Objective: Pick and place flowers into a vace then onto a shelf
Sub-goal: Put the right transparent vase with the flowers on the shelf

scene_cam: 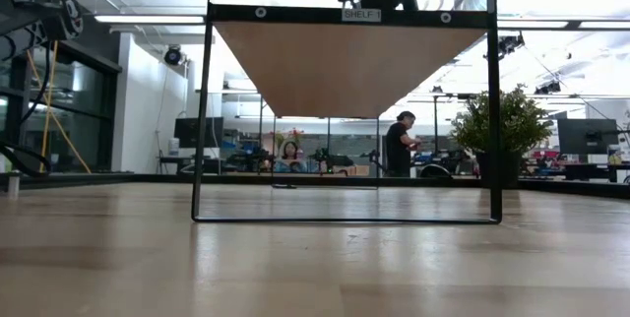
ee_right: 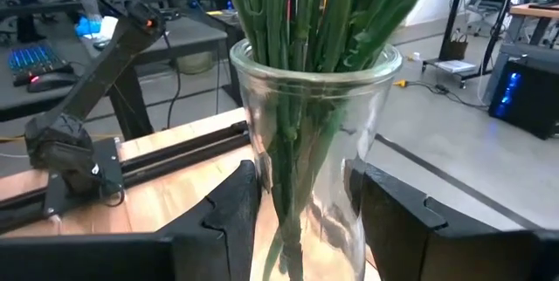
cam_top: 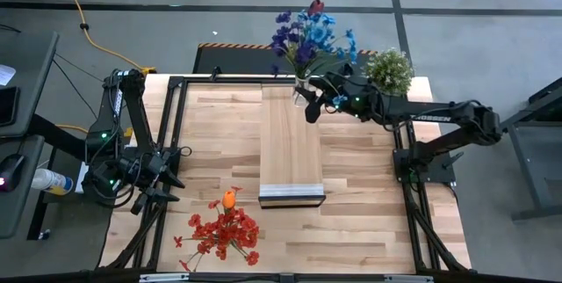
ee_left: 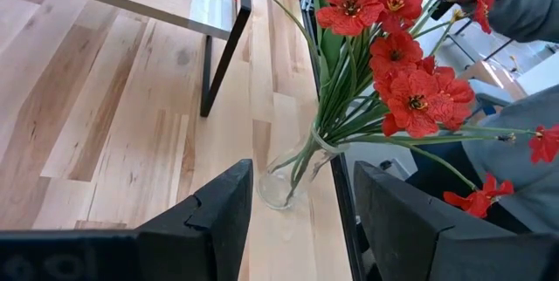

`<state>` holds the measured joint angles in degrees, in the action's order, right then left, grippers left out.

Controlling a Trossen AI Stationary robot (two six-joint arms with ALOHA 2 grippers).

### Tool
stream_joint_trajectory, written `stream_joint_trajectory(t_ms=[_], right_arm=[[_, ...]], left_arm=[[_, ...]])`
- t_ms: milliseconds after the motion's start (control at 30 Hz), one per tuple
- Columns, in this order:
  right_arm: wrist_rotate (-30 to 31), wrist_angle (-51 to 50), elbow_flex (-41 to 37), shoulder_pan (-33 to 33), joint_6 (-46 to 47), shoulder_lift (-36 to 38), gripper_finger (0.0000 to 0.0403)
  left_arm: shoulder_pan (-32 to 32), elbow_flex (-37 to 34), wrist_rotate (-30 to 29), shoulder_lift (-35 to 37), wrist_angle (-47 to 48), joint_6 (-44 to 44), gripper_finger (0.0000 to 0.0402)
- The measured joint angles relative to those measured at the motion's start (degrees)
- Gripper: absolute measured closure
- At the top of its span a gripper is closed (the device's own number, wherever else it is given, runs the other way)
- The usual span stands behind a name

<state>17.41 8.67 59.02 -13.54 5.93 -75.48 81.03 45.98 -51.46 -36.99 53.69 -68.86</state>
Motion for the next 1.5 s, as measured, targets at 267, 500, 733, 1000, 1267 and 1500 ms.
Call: stream_joint_trajectory(t_ms=[267, 500, 733, 1000, 1267, 1500], right_arm=[[-1.10, 3.13, 0.02, 0.00, 1.26, -3.71, 0.0243], [0.02, 6.01, 0.02, 0.02, 1.09, -6.97, 0.0243], [0.02, 6.33, 0.02, 0.00, 1.36, -9.27, 0.0243], [-0.01, 7.59, 0.02, -0.86, 1.25, -11.32, 0.0243], [-0.96, 7.56, 0.02, -2.29, 1.11, -11.32, 0.0242], [-1.44, 7.42, 0.02, -2.21, 1.09, -11.58, 0.0236]], left_arm=[[0.00, -0.02, 0.00, 0.02, 0.00, -0.02, 0.0169], [-0.02, -0.01, 0.00, 0.02, 0.00, -0.01, 0.0169], [-0.02, 0.00, 0.00, 0.02, 0.00, 0.00, 0.0169], [0.00, 0.00, 0.00, 0.01, 0.00, -0.01, 0.0169], [-0.01, 0.00, 0.00, 0.00, 0.00, 0.00, 0.0169], [-0.02, 0.00, 0.00, 0.00, 0.00, 0.00, 0.0169]])
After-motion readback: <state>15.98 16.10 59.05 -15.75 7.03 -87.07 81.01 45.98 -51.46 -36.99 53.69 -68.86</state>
